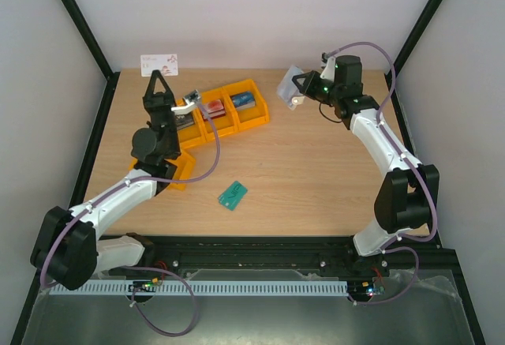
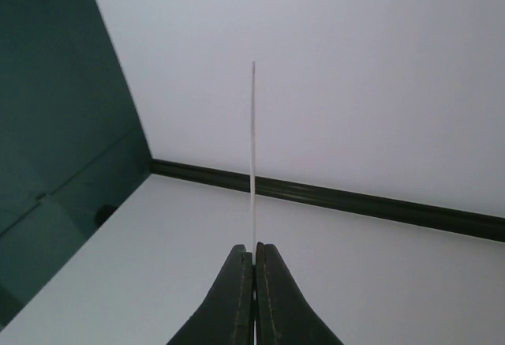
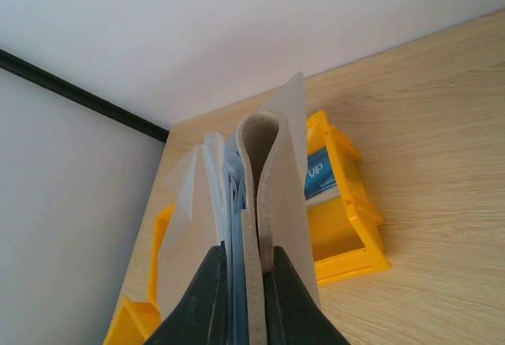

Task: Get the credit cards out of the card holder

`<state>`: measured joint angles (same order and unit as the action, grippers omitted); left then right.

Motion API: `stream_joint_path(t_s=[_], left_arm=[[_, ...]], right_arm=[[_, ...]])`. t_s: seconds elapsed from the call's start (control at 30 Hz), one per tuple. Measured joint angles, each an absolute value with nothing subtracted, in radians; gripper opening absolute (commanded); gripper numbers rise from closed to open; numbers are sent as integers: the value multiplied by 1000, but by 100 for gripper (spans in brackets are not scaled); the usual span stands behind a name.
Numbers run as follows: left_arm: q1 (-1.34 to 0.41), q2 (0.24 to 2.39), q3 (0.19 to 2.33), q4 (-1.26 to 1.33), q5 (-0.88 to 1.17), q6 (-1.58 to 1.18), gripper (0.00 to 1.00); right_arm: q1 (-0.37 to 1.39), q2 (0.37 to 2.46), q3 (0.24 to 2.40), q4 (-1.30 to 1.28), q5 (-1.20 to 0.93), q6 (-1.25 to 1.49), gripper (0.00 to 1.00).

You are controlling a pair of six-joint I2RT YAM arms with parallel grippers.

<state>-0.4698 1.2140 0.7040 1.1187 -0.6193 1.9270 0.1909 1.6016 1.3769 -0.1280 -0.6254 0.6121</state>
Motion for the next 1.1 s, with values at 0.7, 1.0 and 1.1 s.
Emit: stream_joint_path(t_s=[0.7,1.0,1.1], left_arm=[[-298,1472,1203,-761,-559,293,2],[-200,1556,1159,-875,-481,128,2],[-200,1569,1140,-849,-487,125,2]], right_arm=[[191,1604,1376,-131,-645,607,2],[191,1604,1325,-146,-644,598,2],[191,1603,1325,-147,-645,591,2]])
